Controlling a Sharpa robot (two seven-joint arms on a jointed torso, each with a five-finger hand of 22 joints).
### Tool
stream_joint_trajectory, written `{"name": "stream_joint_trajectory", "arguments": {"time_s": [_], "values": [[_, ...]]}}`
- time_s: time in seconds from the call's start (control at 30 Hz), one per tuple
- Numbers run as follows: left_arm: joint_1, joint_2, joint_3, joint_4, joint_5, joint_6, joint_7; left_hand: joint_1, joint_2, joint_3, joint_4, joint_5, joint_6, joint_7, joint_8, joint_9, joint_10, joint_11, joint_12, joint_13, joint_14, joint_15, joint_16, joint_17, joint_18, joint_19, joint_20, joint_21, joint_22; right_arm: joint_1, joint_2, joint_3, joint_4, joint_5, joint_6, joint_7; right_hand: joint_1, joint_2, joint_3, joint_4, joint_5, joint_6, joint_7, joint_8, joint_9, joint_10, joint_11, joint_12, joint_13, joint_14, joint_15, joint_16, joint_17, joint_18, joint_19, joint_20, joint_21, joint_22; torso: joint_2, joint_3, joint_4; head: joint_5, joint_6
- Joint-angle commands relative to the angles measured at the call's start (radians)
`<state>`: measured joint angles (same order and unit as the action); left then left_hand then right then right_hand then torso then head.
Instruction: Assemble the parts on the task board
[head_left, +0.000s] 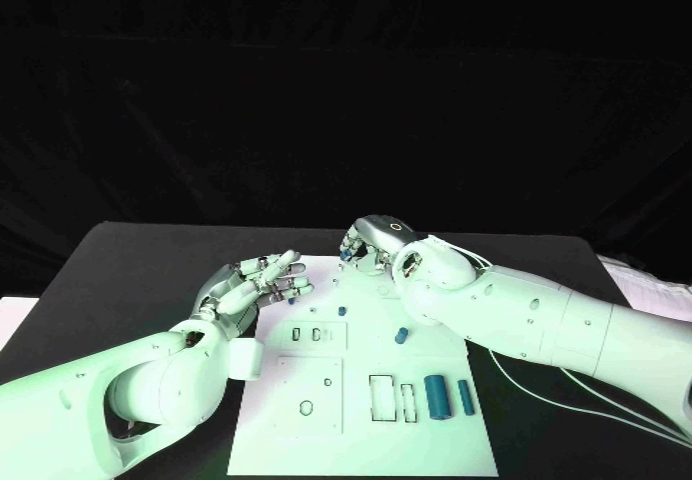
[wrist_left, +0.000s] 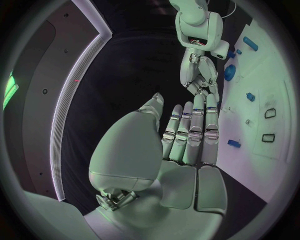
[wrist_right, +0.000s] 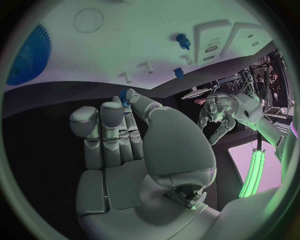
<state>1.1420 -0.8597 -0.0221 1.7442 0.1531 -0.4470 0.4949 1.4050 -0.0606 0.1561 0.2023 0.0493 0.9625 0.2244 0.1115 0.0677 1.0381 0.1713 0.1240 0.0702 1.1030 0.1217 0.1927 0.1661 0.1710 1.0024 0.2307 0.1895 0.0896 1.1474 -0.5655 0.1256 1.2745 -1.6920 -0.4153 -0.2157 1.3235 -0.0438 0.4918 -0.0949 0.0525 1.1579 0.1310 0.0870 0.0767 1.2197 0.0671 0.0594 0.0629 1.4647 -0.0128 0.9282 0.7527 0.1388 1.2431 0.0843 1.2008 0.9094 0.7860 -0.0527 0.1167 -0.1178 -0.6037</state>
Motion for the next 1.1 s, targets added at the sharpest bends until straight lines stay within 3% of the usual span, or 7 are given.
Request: {"name": "stream_joint_trajectory", "arguments": {"time_s": [0.03,0.27,0.53,1.1], "values": [[0.002,0.001,0.001,0.004,0.002,0.021,0.003,0.002,0.009,-0.001,-0.006,0.002,-0.010,-0.001,-0.006,-0.001,-0.009,-0.001,-0.001,-0.002,-0.002,-0.001,-0.002,0.002,0.011,0.008,-0.001,-0.006,-0.001,0.001,0.011,-0.003,-0.008,-0.009,0.042,0.010,0.005,-0.005,0.007,0.005,0.004,0.001,0.004,-0.004,0.018,-0.002,0.005,0.002,0.001,0.014,-0.002,0.006,0.003,-0.013,0.005,0.003,0.005,0.002,0.004,-0.0006,0.0012,0.003,-0.004],[0.002,0.002,0.001,0.003,0.002,0.022,0.003,0.002,0.009,-0.001,-0.006,0.002,-0.010,-0.001,-0.006,-0.001,-0.009,-0.001,-0.001,-0.002,-0.002,-0.001,-0.002,0.002,0.011,0.008,-0.001,-0.006,-0.001,0.001,0.029,-0.008,-0.025,-0.014,0.063,0.004,0.003,-0.007,0.007,0.007,0.004,0.000,0.005,-0.005,0.018,-0.004,0.005,0.002,0.001,0.013,-0.002,0.007,0.003,-0.013,0.004,0.004,0.006,0.003,0.007,-0.0021,0.0040,0.005,-0.013],[0.002,0.002,0.001,0.002,0.002,0.023,0.002,0.003,0.010,-0.001,-0.008,0.002,-0.010,-0.001,-0.007,-0.001,-0.010,-0.001,-0.001,-0.002,-0.002,-0.001,-0.002,0.002,0.011,0.009,-0.001,-0.007,-0.002,0.001,0.030,-0.009,-0.030,-0.034,0.092,-0.020,0.000,-0.009,0.007,0.009,0.003,0.000,0.004,-0.006,0.019,-0.004,0.005,0.002,0.001,0.013,-0.002,0.009,0.003,-0.013,0.003,0.004,0.007,0.003,0.009,-0.0025,0.0015,0.008,-0.015],[0.002,0.001,0.001,0.000,0.002,0.023,0.002,0.003,0.010,-0.001,-0.008,0.002,-0.010,-0.001,-0.007,-0.001,-0.010,-0.001,-0.001,-0.002,-0.002,-0.001,-0.002,0.002,0.011,0.009,-0.001,-0.007,-0.002,-0.001,0.021,-0.010,-0.015,-0.062,0.091,-0.047,-0.003,-0.014,0.006,0.012,0.003,0.002,0.003,-0.006,0.020,-0.004,0.005,0.003,0.002,0.011,-0.001,0.009,0.001,-0.013,0.001,0.005,0.008,0.002,0.013,-0.0039,0.0029,0.010,-0.019]]}}
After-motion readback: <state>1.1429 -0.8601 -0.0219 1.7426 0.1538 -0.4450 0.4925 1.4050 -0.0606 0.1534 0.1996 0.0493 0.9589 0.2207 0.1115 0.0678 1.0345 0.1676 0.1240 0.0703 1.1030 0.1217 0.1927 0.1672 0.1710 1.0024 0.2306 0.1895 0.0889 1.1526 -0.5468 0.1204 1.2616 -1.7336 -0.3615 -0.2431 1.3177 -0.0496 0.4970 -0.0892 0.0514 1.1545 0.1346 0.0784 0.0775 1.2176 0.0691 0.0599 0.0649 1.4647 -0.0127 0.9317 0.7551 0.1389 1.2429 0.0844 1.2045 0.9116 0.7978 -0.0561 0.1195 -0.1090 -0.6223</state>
